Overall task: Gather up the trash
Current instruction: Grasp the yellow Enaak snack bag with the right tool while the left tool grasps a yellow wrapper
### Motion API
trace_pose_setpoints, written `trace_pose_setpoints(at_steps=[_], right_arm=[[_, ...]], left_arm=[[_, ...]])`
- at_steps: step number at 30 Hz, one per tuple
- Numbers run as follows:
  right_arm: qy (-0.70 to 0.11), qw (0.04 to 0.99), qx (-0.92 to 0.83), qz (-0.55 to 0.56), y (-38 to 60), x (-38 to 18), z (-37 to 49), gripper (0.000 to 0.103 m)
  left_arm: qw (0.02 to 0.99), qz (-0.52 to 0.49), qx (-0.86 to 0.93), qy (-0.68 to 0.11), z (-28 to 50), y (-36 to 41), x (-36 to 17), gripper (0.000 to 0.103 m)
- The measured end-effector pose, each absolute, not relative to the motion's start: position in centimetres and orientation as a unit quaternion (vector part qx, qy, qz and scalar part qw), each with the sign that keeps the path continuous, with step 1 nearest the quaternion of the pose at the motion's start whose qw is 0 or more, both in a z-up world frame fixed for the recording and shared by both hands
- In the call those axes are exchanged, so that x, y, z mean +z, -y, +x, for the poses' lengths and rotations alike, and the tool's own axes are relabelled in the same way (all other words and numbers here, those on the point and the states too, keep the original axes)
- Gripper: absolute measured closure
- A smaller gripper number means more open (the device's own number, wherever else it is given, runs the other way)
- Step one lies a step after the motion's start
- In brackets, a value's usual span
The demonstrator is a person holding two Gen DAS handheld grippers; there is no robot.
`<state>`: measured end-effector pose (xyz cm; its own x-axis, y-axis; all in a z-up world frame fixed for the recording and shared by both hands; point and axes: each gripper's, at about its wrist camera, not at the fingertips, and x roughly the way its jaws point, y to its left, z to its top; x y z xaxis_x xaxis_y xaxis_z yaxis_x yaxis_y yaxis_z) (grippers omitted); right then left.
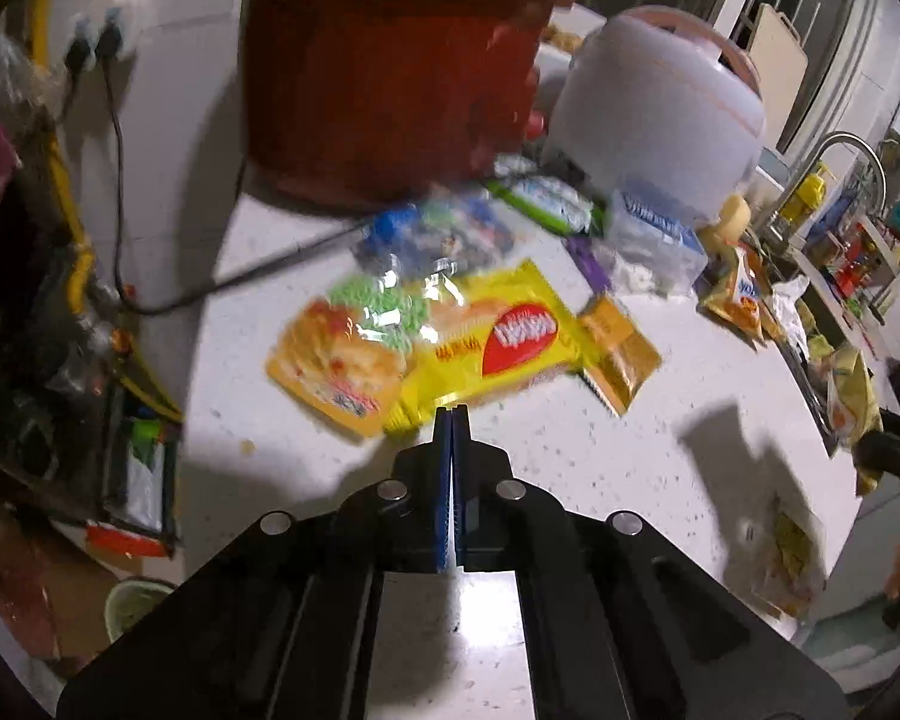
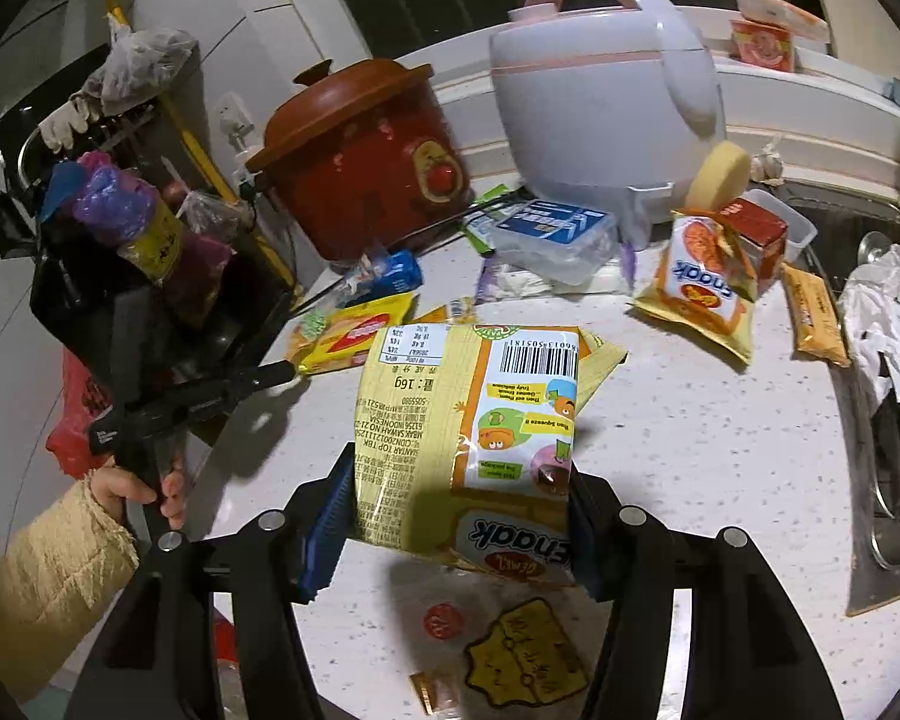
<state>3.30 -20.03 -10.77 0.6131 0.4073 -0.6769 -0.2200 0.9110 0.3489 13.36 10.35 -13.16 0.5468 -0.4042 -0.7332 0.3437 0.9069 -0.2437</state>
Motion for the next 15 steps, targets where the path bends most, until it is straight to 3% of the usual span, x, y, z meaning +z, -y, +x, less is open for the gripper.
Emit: trace_pose_setpoints(at_steps=[2,3,4,5,9,11,13,14,15], right_arm=[[-0.405,0.889,0.182,0.117,19.8,-10.8,3.3,0.044],[-0.406,0.888,0.183,0.116,19.6,-10.9,3.3,0.044],[-0.407,0.887,0.183,0.117,19.5,-11.0,3.2,0.044],[-0.407,0.887,0.183,0.118,19.4,-11.0,3.1,0.044],[-0.408,0.887,0.173,0.127,19.2,-11.3,2.5,0.044],[-0.412,0.886,0.166,0.131,19.3,-11.6,2.3,0.044],[-0.414,0.886,0.159,0.133,19.4,-11.8,2.0,0.044],[-0.414,0.887,0.155,0.135,19.5,-11.9,1.8,0.044],[-0.415,0.886,0.153,0.139,19.6,-11.9,1.8,0.044]], left_arm=[[0.891,0.012,-0.197,-0.409,13.5,-9.8,-12.3,0.101],[0.894,0.052,-0.194,-0.4,14.1,-9.1,-11.8,0.083],[0.889,0.077,-0.201,-0.404,14.9,-8.6,-11.8,0.045],[0.878,0.101,-0.215,-0.415,16.3,-8.0,-12.0,0.032],[0.859,0.156,-0.243,-0.422,19.5,-6.3,-12.6,0.029],[0.85,0.134,-0.252,-0.443,21.7,-6.4,-13.2,0.029],[0.841,0.113,-0.259,-0.461,22.9,-6.7,-13.9,0.038],[0.835,0.113,-0.258,-0.473,23.6,-6.7,-14.5,0.05],[0.837,0.113,-0.257,-0.47,23.6,-6.6,-14.7,0.05]])
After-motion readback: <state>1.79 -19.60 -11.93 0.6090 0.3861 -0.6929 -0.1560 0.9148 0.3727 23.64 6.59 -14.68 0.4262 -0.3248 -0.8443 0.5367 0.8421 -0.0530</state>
